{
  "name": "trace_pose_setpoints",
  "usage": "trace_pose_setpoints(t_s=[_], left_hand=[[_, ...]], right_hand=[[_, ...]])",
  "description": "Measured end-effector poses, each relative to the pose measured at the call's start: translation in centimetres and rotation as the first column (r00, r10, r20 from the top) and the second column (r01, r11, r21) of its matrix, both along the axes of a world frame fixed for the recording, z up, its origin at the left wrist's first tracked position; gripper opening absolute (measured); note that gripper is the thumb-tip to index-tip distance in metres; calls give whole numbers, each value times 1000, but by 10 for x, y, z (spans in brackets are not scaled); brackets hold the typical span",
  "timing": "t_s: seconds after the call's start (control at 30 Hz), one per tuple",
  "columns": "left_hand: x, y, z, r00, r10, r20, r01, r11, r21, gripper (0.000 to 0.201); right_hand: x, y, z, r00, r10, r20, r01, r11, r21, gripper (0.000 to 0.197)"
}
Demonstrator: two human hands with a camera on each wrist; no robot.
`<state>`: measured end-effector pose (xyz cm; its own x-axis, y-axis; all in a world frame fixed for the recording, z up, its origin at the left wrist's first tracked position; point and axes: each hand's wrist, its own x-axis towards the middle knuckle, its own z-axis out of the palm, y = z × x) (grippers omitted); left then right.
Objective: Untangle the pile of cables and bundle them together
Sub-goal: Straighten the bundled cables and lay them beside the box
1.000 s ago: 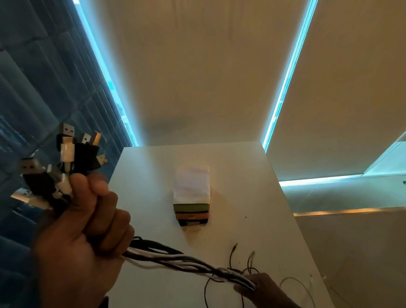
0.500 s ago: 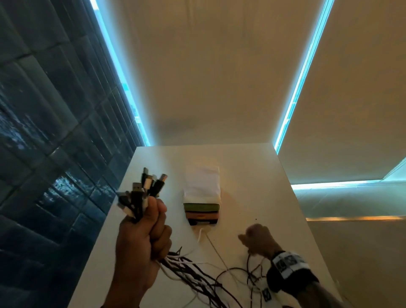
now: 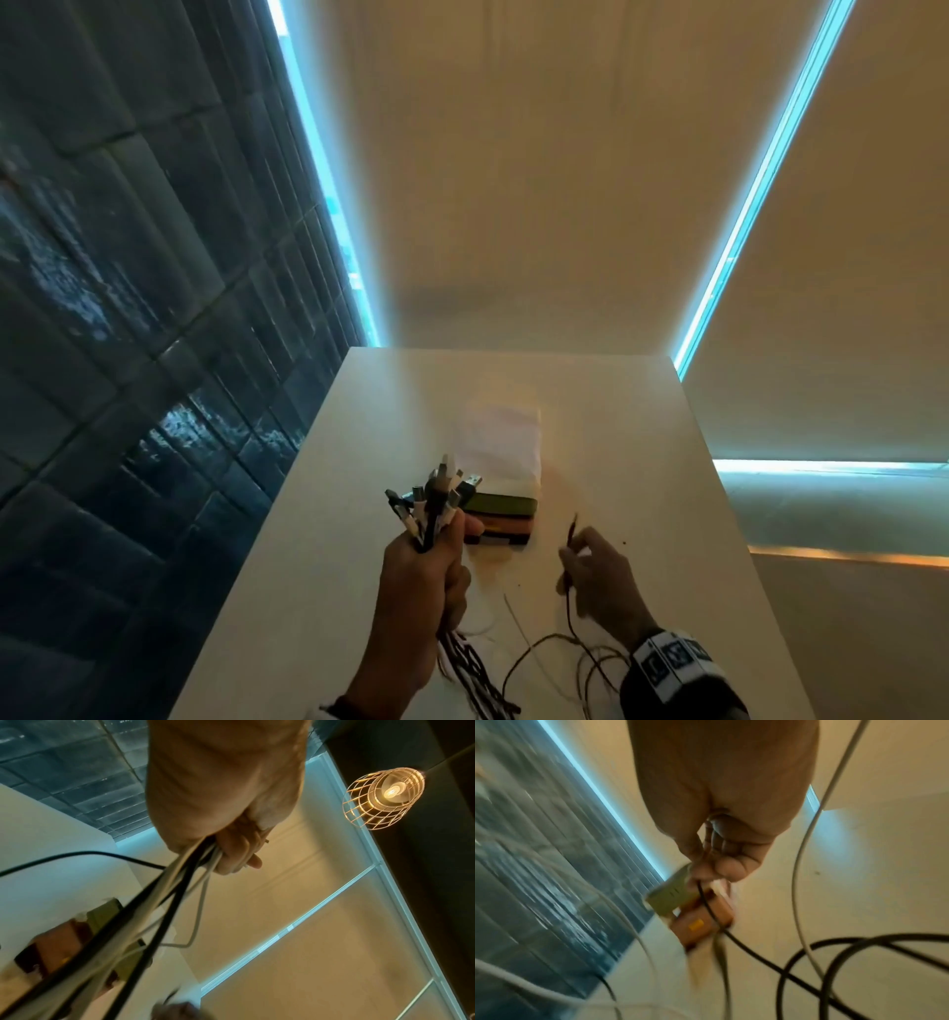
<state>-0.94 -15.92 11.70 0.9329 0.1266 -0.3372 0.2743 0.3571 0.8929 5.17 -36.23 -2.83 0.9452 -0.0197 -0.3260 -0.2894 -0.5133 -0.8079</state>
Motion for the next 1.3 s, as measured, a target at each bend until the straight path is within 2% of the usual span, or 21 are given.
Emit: trace_pose_setpoints(t_s=[0.03, 0.1, 0.17, 0.23, 0.37, 0.47, 0.53, 0.63, 0.7, 0.77, 0.9, 0.97, 1.03, 1.2, 1.3], left_hand=[[3, -2, -3, 1000, 14, -4, -14, 1000, 4, 29], [8, -8, -8, 999, 46, -13, -46, 999, 10, 29], [14, -14, -11, 996, 84, -24, -83, 996, 25, 27], [20, -21, -13, 993, 117, -29, -116, 992, 43, 25], [24, -30, -15, 991, 132, -19, -131, 990, 48, 30], [22, -33, -17, 996, 91, 4, -91, 995, 31, 37], [22, -33, -21, 999, 51, 3, -51, 996, 73, 40], [21, -32, -26, 999, 25, 26, -28, 986, 163, 31], [21, -30, -27, 998, 38, 44, -45, 988, 150, 35], [22, -27, -27, 995, 82, 64, -88, 991, 96, 37], [25, -26, -26, 981, 154, 116, -154, 988, -5, 31], [24, -24, -25, 977, 183, 106, -168, 977, -133, 31], [22, -21, -21, 982, 164, 93, -142, 968, -206, 32], [20, -5, -12, 973, 190, 132, -171, 975, -141, 34], [18, 6, -7, 968, 210, 140, -190, 971, -146, 32]], right_hand=[[3, 5, 20, 996, -34, 83, 26, 996, 88, 11], [5, 14, 56, 970, -42, 240, -12, 975, 222, 8], [4, 23, 86, 956, -35, 292, -87, 915, 394, 11], [-1, 32, 110, 944, -6, 329, -164, 857, 488, 16], [-10, 47, 127, 915, 78, 395, -283, 822, 494, 8], [-10, 50, 122, 925, 63, 375, -266, 812, 519, 6], [-9, 48, 119, 924, 86, 373, -289, 796, 531, 5], [-11, 43, 117, 915, 148, 375, -325, 820, 470, 9], [-11, 38, 114, 918, 210, 336, -355, 812, 464, 15], [-11, 32, 106, 913, 281, 295, -392, 806, 443, 17], [-13, 22, 85, 897, 368, 245, -439, 802, 406, 4], [-13, 17, 71, 890, 395, 227, -453, 824, 340, 5], [-7, 7, 54, 890, 392, 235, -438, 876, 200, 5], [18, -27, 24, 904, 303, 301, -291, 953, -86, 10], [30, -44, 18, 923, 276, 269, -244, 959, -145, 16]])
